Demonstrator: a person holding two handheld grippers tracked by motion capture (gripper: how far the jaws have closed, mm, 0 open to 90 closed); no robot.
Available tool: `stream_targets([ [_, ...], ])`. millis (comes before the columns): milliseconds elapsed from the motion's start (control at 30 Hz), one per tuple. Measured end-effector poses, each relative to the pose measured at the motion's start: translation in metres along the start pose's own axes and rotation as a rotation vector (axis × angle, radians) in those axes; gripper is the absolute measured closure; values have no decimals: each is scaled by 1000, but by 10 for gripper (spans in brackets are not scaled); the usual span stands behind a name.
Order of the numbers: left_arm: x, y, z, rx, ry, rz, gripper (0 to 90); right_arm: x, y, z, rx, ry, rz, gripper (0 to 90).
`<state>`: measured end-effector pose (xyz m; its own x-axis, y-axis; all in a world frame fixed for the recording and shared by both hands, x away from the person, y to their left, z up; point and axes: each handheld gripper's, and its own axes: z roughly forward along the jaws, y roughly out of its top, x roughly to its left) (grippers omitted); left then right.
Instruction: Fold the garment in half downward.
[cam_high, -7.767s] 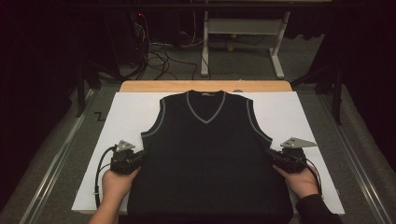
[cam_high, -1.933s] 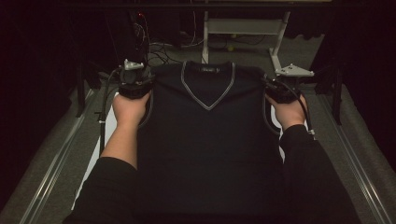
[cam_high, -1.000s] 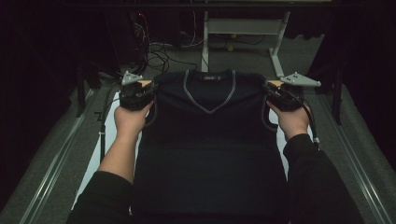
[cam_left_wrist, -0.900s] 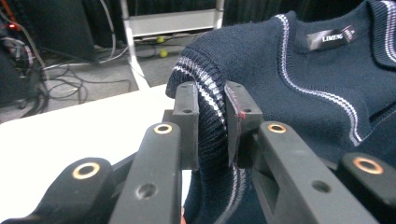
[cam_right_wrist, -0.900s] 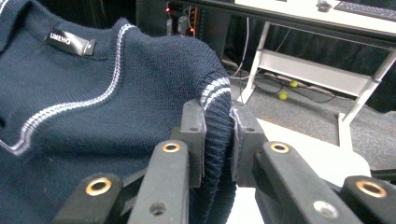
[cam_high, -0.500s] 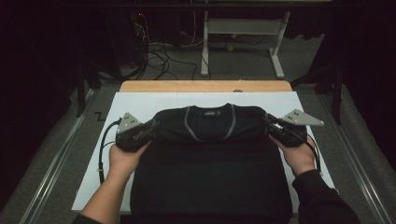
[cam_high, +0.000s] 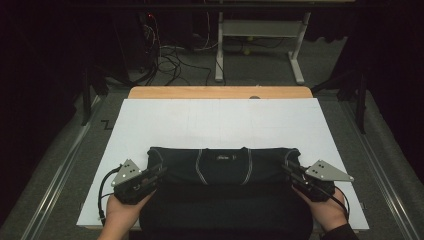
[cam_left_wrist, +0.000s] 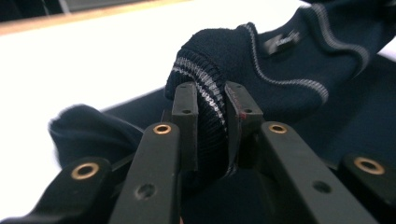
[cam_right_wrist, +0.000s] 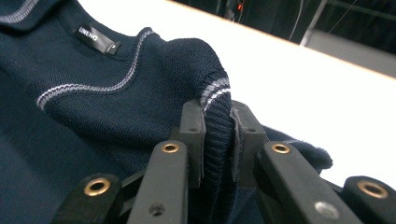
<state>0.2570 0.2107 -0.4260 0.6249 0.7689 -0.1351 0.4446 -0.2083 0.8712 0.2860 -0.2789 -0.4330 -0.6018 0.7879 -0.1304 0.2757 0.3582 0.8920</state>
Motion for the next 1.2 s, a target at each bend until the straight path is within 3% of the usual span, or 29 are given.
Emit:
stream_targets([
  [100,-9,-7,-8,19,5,32,722,6,-2,-8,2,7,10,784],
  [233,-16,-17,-17,39,-26,-6,721,13,-5,-22,-8,22,36,788],
  [400,-19,-35,-19,98,-10,14,717,22,-16,-34,14,50,47,787],
  [467,-16,-39,-15,139,-10,-3,713,23,-22,-32,63,69,61,784],
  [500,-15,-41,-12,163,-10,-6,713,23,-22,-32,63,69,61,784],
  [567,-13,-44,-6,208,-3,-5,708,22,-29,-25,136,77,80,772],
  [600,-13,-46,-2,226,-3,-9,708,22,-29,-25,136,77,80,772],
  [700,-9,-49,6,257,12,-27,642,20,-36,-15,215,80,88,731],
  [767,-6,-49,6,252,4,-36,541,18,-39,-11,241,79,105,635],
  [833,-2,-45,3,229,-38,-56,417,16,-39,-13,212,81,127,544],
  [900,1,-41,-4,166,-44,-84,332,12,-34,-20,149,65,148,455],
  [967,5,-35,-10,119,-19,-95,268,7,-27,-25,103,32,168,405],
  [1033,12,-30,-10,96,15,-123,238,-1,-22,-24,92,-11,173,367],
  [1100,23,-27,-5,98,45,-148,227,-17,-19,-10,114,-60,201,339],
  [1133,28,-25,-1,106,61,-157,227,-17,-19,-10,114,-60,201,339],
  [1200,41,-23,8,113,100,-164,227,-30,-18,2,146,-85,221,322],
])
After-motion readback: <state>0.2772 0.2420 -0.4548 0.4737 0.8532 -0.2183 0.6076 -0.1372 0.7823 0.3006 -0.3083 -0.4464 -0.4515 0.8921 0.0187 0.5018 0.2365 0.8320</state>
